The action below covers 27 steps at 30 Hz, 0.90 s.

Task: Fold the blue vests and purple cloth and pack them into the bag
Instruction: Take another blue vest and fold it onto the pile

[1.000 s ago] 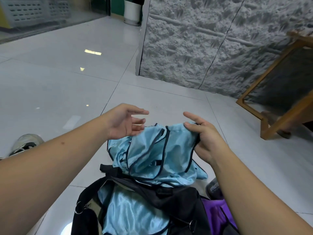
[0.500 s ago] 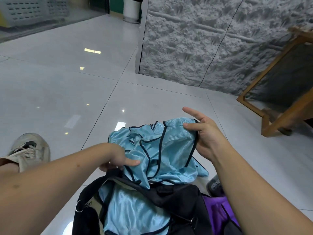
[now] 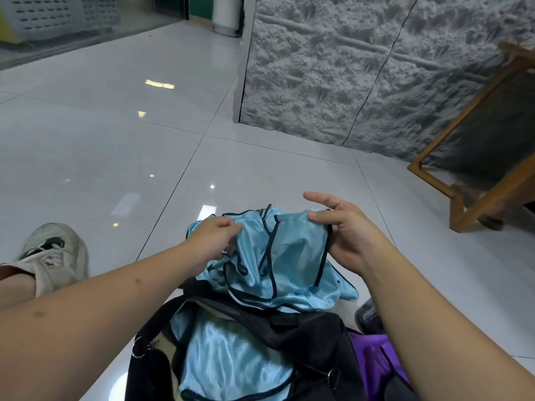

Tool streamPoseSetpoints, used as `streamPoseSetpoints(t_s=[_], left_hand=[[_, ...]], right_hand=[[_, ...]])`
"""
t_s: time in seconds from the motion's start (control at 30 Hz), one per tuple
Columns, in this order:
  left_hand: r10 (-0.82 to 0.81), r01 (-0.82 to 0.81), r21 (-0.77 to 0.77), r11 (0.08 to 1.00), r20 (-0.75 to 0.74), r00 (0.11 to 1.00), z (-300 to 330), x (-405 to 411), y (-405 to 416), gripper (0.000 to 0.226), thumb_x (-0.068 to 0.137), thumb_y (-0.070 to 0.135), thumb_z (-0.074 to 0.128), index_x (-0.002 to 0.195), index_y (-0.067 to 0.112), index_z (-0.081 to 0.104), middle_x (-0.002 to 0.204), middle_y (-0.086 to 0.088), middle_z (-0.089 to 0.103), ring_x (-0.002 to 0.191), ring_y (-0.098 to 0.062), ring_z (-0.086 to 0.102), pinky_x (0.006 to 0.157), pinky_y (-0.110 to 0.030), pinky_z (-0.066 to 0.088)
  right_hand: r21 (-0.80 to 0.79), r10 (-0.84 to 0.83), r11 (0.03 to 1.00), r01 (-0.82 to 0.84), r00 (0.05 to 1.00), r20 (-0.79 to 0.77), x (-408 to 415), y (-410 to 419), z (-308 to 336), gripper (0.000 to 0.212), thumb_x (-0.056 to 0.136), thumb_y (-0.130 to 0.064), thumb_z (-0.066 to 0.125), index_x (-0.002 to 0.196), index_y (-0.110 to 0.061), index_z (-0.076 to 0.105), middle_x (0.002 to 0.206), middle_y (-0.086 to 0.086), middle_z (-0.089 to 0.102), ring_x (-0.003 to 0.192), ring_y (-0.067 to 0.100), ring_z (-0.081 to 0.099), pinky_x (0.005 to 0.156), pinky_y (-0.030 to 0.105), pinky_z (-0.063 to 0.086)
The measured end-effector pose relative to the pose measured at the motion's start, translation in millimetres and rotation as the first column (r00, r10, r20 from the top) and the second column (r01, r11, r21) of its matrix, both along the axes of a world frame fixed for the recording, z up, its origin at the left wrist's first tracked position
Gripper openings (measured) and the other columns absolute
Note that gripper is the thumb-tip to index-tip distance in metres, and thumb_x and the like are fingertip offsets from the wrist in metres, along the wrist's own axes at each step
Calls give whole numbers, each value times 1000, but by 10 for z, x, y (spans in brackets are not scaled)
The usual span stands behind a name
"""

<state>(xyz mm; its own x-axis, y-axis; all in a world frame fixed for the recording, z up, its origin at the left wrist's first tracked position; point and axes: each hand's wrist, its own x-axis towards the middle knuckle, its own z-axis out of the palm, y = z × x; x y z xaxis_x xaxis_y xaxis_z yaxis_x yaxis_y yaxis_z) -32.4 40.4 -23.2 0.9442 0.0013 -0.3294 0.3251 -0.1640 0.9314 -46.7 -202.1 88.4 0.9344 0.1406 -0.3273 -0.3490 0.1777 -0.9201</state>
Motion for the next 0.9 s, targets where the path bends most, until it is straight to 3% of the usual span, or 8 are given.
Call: streamPoseSetpoints(t_s=[0.1,0.2,0.37,0.43,0.63,0.73,0.83,0.9], left_hand=[[19,-32,-264,964,-52,998,73,23,-16,18,105,29,57,97,16,64,90,-9,70,76,-23,63,71,-37,46],[-9,-65,-484,873,-148,989,118,33,-27,18,107,34,54,109,20,65,92,-8,71,72,-24,65,77,-39,49],[-132,81,-407,910,-99,986,111,75,-53,57,98,29,68,148,47,47,131,-1,69,118,-24,64,113,-50,42],[-121,96,-319,943,-61,991,131,72,-79,72,87,18,77,148,43,49,128,-10,72,111,-25,67,110,-48,47],[74,-34,-226,974,168,983,258,73,-124,38,96,11,68,120,42,71,91,-10,61,85,-20,61,84,-30,48],[76,-35,-249,968,159,984,307,77,-124,32,103,6,57,102,28,81,110,0,71,116,-19,59,106,-36,45],[13,17,-268,963,111,994,359,89,-107,29,99,4,63,114,24,77,139,0,61,141,-16,42,121,-43,32],[-34,60,-238,969,110,993,377,111,-60,49,89,-7,71,124,27,73,142,5,56,143,-15,40,120,-42,33]], right_hand=[[-37,23,999,-22,999,37,-19,17,37,39,90,12,63,122,-8,71,66,5,66,68,20,68,71,32,60],[-23,-9,1000,11,997,79,-18,14,54,35,92,10,63,120,-9,72,69,6,66,67,20,67,68,30,60],[23,-89,996,86,984,152,20,-20,82,38,92,12,64,120,-11,71,82,9,69,72,21,69,68,31,62],[37,-106,994,101,981,161,30,-42,105,41,90,14,64,122,-12,71,85,12,68,73,23,68,70,31,63],[-242,-36,967,75,986,162,62,-103,134,28,98,9,59,104,-9,81,98,19,72,81,25,69,82,36,63],[-307,43,952,1,990,137,70,-136,178,21,94,9,67,107,-3,78,106,22,73,89,26,71,86,34,62],[-460,116,887,-44,985,129,99,-168,184,38,80,16,77,109,-10,78,118,20,71,104,32,72,88,32,61],[-629,146,777,-29,980,135,116,-173,182,45,75,18,78,105,-16,80,118,14,72,109,33,69,97,41,60]])
